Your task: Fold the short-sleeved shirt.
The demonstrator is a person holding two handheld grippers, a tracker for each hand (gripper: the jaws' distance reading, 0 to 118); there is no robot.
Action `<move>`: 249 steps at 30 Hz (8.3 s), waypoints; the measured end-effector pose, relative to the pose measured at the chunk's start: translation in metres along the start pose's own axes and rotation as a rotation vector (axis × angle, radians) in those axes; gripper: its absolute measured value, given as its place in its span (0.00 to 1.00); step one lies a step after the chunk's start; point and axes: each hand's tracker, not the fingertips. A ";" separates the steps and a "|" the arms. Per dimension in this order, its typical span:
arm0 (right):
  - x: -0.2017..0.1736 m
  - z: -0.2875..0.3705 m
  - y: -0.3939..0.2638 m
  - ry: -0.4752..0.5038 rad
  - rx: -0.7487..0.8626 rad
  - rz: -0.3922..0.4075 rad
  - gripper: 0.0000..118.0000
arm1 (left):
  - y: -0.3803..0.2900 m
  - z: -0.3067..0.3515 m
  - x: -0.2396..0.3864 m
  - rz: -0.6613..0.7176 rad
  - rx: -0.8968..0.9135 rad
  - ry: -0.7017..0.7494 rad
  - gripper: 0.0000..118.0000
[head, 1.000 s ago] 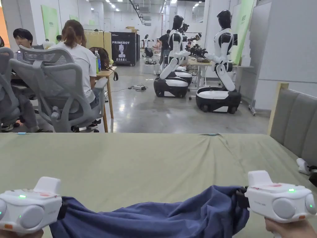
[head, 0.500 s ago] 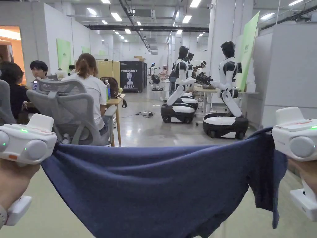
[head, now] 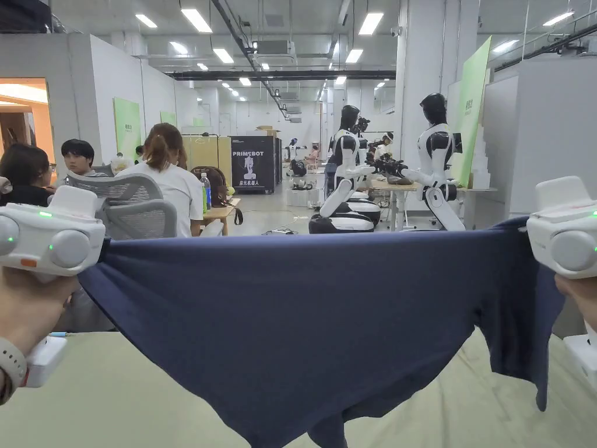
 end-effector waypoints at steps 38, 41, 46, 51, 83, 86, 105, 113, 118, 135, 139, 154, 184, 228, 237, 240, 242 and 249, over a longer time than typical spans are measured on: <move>-0.014 0.156 -0.366 0.199 -0.542 -0.116 0.16 | -0.376 0.163 0.017 0.180 -0.502 -0.253 0.07; -0.028 0.177 -0.326 0.246 -0.396 -0.155 0.71 | -0.342 0.181 0.029 0.137 -0.365 -0.209 0.83; -0.086 0.226 -0.267 0.409 -0.252 -0.243 0.76 | -0.284 0.233 0.079 0.133 -0.189 -0.327 0.77; -0.133 0.269 -0.251 0.442 -0.079 -0.141 0.01 | -0.281 0.270 0.114 0.070 -0.063 -0.351 0.01; -0.189 0.223 -0.276 0.572 -0.217 -0.047 0.00 | -0.345 0.104 -0.014 0.282 -0.768 -0.280 0.76; -0.189 0.212 -0.281 0.570 -0.239 -0.046 0.00 | -0.373 0.099 -0.006 0.281 -0.864 -0.372 0.68; -0.173 -0.062 -0.288 0.552 -0.491 0.063 0.09 | -0.344 0.146 0.012 0.221 -0.616 -0.398 0.00; -0.225 -0.114 -0.327 0.585 -0.672 0.119 0.58 | -0.354 0.133 0.020 0.215 -0.655 -0.379 0.00; -0.218 -0.081 -0.318 0.609 -0.674 0.020 0.01 | -0.357 0.127 0.025 0.203 -0.664 -0.385 0.00; -0.135 0.108 -0.200 0.360 -0.169 0.103 0.01 | -0.296 0.124 0.040 0.114 -0.303 -0.286 0.00; -0.115 0.115 -0.155 0.248 -0.059 0.132 0.01 | -0.237 0.111 0.043 0.087 -0.199 -0.256 0.00; -0.049 0.047 0.046 0.111 0.246 0.064 0.01 | 0.015 0.019 0.014 0.145 0.114 -0.060 0.00; -0.066 -0.001 -0.076 0.147 0.006 -0.048 0.01 | -0.087 -0.005 0.075 0.044 -0.044 -0.119 0.00; -0.100 0.273 -0.360 0.393 -0.390 -0.148 0.00 | -0.379 0.256 0.022 0.362 -0.500 -0.310 0.00; -0.085 0.273 -0.363 0.388 -0.376 -0.244 0.00 | -0.400 0.216 0.046 0.271 -0.462 -0.308 0.86; -0.086 0.272 -0.365 0.387 -0.376 -0.234 0.00 | -0.400 0.187 0.056 0.252 -0.483 -0.332 0.63; -0.087 0.272 -0.365 0.388 -0.379 -0.228 0.00 | -0.403 0.171 0.062 0.222 -0.523 -0.354 0.49; -0.079 0.262 -0.361 0.397 -0.410 -0.244 0.00 | -0.402 0.171 0.069 0.211 -0.589 -0.377 0.00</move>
